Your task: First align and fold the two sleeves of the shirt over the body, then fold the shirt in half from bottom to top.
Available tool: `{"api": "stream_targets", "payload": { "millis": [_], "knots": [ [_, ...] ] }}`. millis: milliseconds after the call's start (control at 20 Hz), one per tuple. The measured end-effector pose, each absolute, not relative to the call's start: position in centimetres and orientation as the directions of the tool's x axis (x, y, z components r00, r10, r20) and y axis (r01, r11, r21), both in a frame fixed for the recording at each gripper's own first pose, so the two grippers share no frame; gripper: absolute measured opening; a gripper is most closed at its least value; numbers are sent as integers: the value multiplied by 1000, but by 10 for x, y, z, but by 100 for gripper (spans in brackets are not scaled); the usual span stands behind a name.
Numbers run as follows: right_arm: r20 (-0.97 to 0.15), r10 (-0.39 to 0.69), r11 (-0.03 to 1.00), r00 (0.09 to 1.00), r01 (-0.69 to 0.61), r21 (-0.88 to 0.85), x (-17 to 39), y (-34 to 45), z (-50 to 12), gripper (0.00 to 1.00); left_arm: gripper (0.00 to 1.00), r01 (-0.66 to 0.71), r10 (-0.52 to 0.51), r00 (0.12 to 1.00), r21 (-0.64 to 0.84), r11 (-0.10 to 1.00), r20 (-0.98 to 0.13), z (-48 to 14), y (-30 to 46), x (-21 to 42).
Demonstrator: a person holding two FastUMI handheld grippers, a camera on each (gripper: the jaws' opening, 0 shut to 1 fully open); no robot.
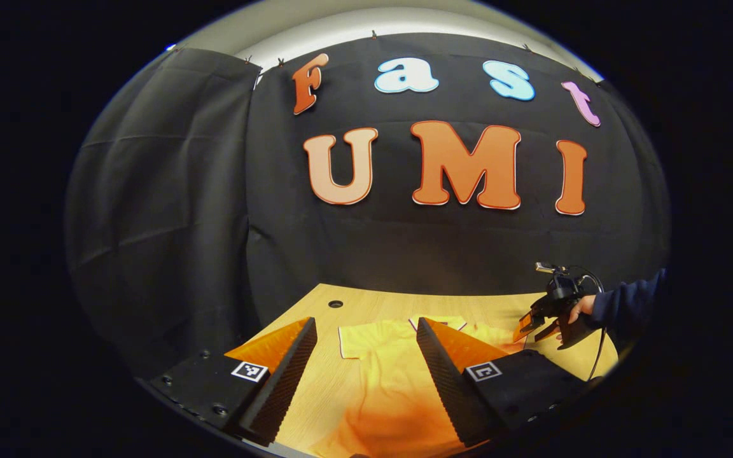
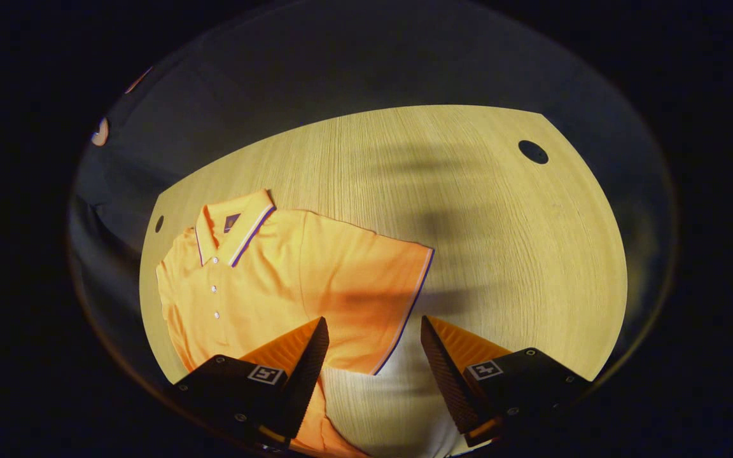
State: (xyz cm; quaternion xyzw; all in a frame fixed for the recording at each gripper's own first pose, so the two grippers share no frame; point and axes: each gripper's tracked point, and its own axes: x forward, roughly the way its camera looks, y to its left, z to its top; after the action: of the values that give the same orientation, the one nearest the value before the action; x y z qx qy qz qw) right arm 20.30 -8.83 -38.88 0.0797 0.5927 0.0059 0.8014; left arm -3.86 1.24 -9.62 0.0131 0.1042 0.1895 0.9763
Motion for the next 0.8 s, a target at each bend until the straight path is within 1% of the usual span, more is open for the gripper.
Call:
{"api": "stream_targets", "payload": {
  "millis": [200,250,350,450,500,550,600,650,750,800],
  "knots": [
    [-965,67,993,255,77,89,209,-97,-408,90,97,-436,440,877,67,898,-191,-95,33,-53],
    [-969,52,994,242,76,72,209,-101,-411,80,97,-450,454,871,67,891,-187,-94,37,-54],
    [-973,30,997,229,65,46,215,-103,-420,77,97,-469,469,860,51,882,-201,-101,41,-53],
    [-978,20,998,208,58,33,218,-100,-430,70,97,-479,474,851,34,877,-224,-110,41,-51],
    [-984,-2,998,180,60,9,215,-101,-427,63,97,-483,476,848,32,875,-233,-112,40,-51],
    [-983,-13,998,181,63,-1,221,-100,-431,59,97,-484,478,846,34,874,-238,-114,41,-49],
    [-983,-14,999,181,51,-4,221,-99,-431,52,97,-486,480,844,38,873,-239,-115,41,-47],
    [-983,-10,999,184,33,-4,223,-98,-431,51,97,-486,480,843,39,873,-241,-114,41,-46],
    [-986,2,998,167,60,13,224,-97,-431,32,97,-481,473,845,33,876,-250,-116,38,-40],
    [-987,20,997,161,72,32,225,-96,-431,17,97,-479,470,844,31,877,-258,-120,37,-37]
  ]
}}
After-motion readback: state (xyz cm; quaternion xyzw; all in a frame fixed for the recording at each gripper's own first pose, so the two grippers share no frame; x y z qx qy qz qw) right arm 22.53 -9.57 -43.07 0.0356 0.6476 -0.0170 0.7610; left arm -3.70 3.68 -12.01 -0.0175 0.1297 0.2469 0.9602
